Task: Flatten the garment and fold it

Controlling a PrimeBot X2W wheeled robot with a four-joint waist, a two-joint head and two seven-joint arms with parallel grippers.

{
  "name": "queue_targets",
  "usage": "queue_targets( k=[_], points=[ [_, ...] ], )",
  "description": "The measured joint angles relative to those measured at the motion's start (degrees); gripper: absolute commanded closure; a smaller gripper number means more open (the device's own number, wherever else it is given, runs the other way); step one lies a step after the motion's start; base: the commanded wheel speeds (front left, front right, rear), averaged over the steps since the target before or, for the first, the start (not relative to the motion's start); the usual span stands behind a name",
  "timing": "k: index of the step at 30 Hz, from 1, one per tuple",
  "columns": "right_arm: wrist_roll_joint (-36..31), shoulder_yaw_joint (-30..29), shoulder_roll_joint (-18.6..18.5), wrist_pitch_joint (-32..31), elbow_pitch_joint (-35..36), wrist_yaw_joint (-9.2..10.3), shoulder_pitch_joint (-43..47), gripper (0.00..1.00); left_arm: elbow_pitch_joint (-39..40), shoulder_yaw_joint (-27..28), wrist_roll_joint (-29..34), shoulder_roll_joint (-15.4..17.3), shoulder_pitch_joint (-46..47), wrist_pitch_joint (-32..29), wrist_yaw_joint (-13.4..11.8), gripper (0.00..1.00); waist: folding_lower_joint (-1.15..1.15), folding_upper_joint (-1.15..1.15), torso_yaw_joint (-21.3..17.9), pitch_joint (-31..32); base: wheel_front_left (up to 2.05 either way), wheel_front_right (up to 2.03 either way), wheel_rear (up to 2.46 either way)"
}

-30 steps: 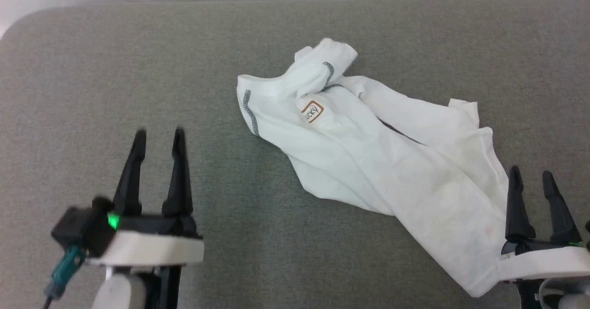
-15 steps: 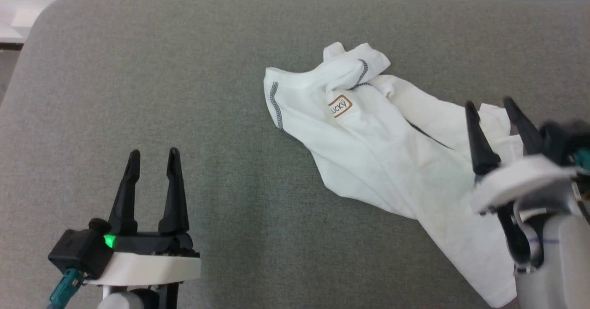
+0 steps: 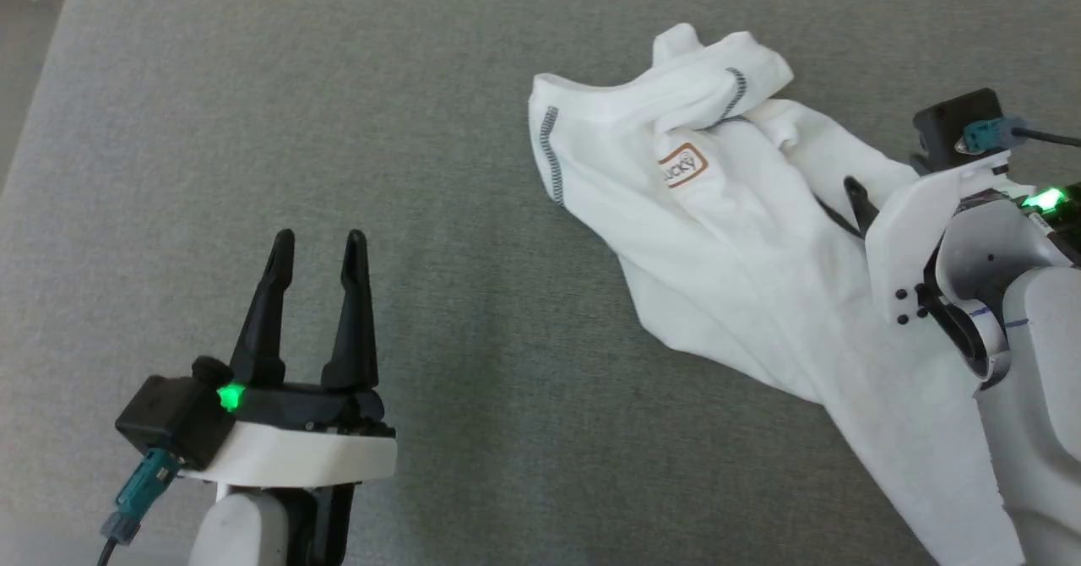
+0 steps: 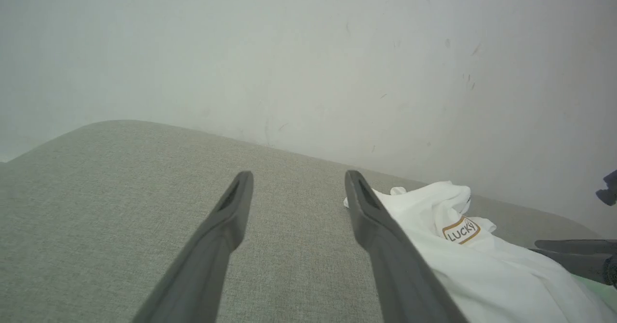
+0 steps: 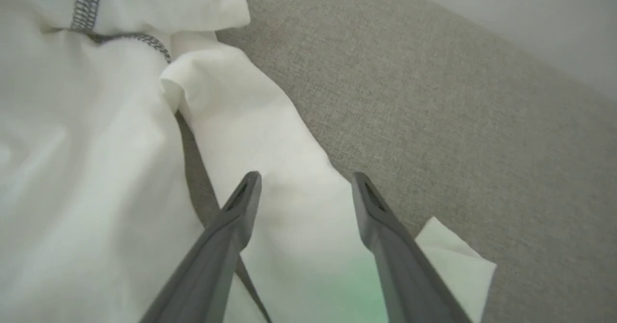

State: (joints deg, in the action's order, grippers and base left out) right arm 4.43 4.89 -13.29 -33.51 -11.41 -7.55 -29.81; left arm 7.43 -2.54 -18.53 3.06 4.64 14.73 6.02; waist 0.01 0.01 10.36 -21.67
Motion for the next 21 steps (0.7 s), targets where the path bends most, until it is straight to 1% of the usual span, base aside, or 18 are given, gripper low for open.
queue_targets(
  k=[3,7,8,9,10,14,21],
  points=[
    [1.7,2.1,-2.2,-2.8,-2.5,0.01,-0.9,0.00,-0.2,-0.6,-0.3,0.0,0.6,0.0,0.0,0.00,0.00,0.00,1.4,-0.7,0.00,0.00,0.00],
    [3.3,4.2,-4.4,-4.7,-4.6,0.02,-3.2,0.00,-0.7,-1.0,-0.6,0.0,0.6,0.0,0.0,0.00,-0.01,0.00,2.8,-1.4,0.00,0.00,0.00],
    [3.7,4.0,-4.6,-4.8,-5.1,0.02,-3.7,0.00,-0.9,-1.1,-0.8,0.0,0.7,0.0,0.0,0.00,-0.01,0.00,3.1,-1.6,0.00,0.00,0.00],
    [3.9,3.8,-4.6,-4.8,-5.5,0.01,-4.0,0.57,-1.0,-1.3,-0.8,0.0,0.8,0.0,0.0,0.00,-0.01,0.00,3.3,-1.7,0.00,0.00,0.00],
    [4.1,3.6,-4.6,-5.0,-6.0,0.00,-4.1,1.00,-1.1,-1.4,-0.9,-0.1,0.8,0.0,0.0,0.00,-0.01,0.00,3.5,-1.7,0.00,0.00,0.00],
    [4.4,2.9,-3.8,-4.1,-6.7,0.00,-4.1,1.00,-1.3,-1.3,-1.2,0.0,0.8,0.0,0.0,0.00,-0.01,0.00,3.6,-1.3,0.00,0.00,0.00],
    [4.2,1.5,-3.8,1.7,-7.1,-0.04,-3.8,1.00,-1.9,-1.0,-1.0,-0.1,0.3,0.0,0.0,0.00,-0.01,0.00,1.9,0.9,0.00,0.00,0.00]
  ],
)
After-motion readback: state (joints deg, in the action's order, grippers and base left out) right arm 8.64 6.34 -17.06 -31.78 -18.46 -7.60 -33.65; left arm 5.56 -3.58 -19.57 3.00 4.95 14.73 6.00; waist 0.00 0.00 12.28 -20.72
